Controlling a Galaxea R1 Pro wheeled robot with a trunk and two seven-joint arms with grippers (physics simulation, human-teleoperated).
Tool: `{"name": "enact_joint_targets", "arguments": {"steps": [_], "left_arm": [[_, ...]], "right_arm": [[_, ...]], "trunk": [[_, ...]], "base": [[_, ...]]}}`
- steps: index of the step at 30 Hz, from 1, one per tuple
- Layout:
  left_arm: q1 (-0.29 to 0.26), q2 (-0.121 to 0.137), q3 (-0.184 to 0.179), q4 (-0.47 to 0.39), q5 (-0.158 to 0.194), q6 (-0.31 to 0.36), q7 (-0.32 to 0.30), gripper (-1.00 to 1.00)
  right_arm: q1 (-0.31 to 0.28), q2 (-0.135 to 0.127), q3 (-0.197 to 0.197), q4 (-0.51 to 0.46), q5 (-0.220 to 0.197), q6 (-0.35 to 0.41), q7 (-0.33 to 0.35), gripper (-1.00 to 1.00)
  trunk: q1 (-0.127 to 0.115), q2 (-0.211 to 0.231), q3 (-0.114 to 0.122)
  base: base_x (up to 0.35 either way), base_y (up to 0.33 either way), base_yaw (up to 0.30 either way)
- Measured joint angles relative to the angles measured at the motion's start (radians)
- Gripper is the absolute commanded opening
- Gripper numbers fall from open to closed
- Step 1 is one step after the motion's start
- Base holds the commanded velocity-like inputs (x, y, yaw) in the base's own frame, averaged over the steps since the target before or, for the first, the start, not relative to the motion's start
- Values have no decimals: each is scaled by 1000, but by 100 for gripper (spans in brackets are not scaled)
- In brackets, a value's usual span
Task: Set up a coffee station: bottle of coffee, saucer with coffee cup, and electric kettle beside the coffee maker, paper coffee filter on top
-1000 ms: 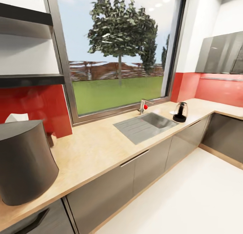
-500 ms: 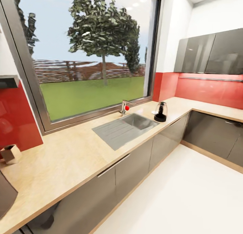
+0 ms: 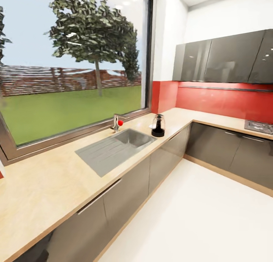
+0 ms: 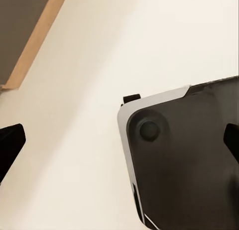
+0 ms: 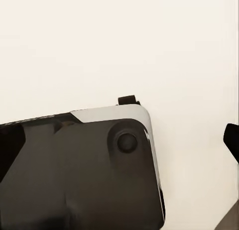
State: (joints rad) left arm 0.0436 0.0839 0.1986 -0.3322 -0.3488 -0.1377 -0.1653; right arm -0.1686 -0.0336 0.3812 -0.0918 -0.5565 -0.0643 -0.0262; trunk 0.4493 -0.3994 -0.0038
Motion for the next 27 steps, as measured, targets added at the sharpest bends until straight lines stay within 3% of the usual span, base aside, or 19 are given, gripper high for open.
{"name": "enact_joint_targets", "arguments": {"steps": [15, 27], "left_arm": [[0, -1, 0, 0, 1, 0, 0, 100], [0, -2, 0, 0, 2, 1, 0, 100]], "right_arm": [[0, 0, 0, 0, 0, 0, 0, 100], [0, 0, 3, 0, 2, 1, 0, 100]], "trunk": [[0, 0, -1], [0, 0, -3]], "base": [[140, -245, -260], [155, -246, -24]]}}
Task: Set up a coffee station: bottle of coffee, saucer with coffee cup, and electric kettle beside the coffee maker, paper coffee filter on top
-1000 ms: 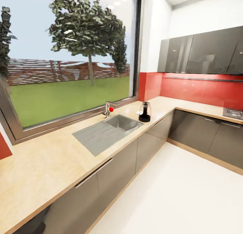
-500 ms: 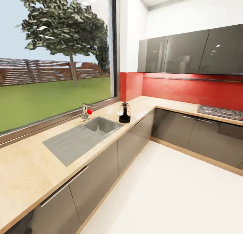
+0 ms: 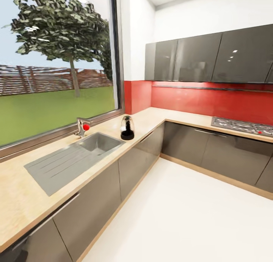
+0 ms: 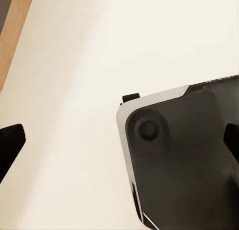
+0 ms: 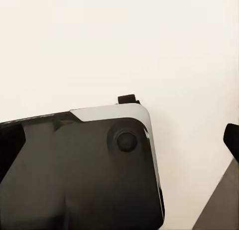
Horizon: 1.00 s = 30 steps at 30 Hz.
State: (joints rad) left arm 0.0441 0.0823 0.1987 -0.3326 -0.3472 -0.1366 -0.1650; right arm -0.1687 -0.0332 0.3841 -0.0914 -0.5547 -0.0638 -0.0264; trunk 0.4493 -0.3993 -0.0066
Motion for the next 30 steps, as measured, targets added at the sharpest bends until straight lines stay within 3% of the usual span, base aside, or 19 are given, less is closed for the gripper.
{"name": "enact_joint_targets", "arguments": {"steps": [17, 30], "left_arm": [[0, 1, 1, 0, 1, 1, 1, 100], [0, 1, 6, -2, 5, 1, 2, 100]], "right_arm": [[0, 0, 0, 1, 0, 0, 0, 100], [0, 1, 3, 2, 3, 0, -3, 100]], "trunk": [[0, 0, 0], [0, 0, 0]], "base": [[233, -207, 204], [266, -160, 8]]}}
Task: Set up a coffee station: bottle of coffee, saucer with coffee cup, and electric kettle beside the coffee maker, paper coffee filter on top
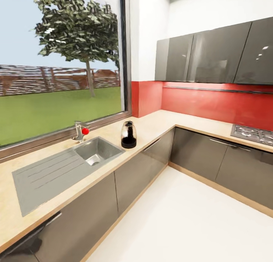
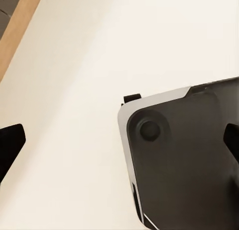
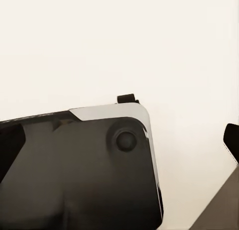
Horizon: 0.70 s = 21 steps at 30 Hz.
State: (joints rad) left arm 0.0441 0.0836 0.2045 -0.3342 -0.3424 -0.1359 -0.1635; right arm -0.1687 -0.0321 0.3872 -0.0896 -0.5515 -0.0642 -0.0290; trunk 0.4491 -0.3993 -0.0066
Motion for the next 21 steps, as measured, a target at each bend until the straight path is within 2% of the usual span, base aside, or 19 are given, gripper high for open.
{"name": "enact_joint_targets", "arguments": {"steps": [13, 21], "left_arm": [[0, 0, 1, 3, 1, 0, 0, 100], [0, 0, 4, 34, 1, 0, 0, 100]], "right_arm": [[0, 0, 0, 1, 1, 0, 0, 100], [0, 0, 0, 1, 1, 0, 0, 100]], "trunk": [[0, 0, 0], [0, 0, 0]], "base": [[301, -125, 0], [278, -165, 0]]}}
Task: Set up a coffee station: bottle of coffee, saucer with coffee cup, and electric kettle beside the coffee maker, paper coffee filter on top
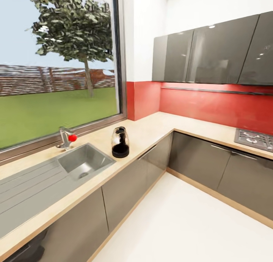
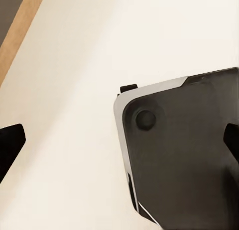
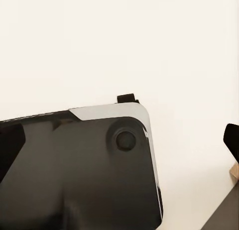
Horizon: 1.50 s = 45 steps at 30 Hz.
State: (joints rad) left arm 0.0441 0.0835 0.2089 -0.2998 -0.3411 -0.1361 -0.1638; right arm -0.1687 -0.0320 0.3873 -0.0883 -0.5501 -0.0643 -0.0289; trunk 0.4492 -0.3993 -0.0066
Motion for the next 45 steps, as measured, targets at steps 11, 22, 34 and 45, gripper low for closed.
{"name": "enact_joint_targets", "arguments": {"steps": [11, 22, 34, 45], "left_arm": [[0, 0, 0, 11, 0, -2, 0, 100], [0, 0, 1, 11, 1, -2, 1, 100], [0, 0, 3, 12, 2, -2, 1, 100], [0, 1, 6, 12, 2, -3, 2, 100]], "right_arm": [[0, 0, 2, 0, 2, 1, 1, 100], [0, 0, -3, -3, -4, 0, 0, 100], [0, -4, -8, -3, -3, 0, 0, 100], [0, -6, -6, -3, -2, 0, 0, 100]], "trunk": [[0, 0, 0], [0, 0, 0], [0, 1, -6], [0, 1, -14]], "base": [[274, -170, 0], [241, -189, 0], [59, -232, 147], [0, -16, 212]]}}
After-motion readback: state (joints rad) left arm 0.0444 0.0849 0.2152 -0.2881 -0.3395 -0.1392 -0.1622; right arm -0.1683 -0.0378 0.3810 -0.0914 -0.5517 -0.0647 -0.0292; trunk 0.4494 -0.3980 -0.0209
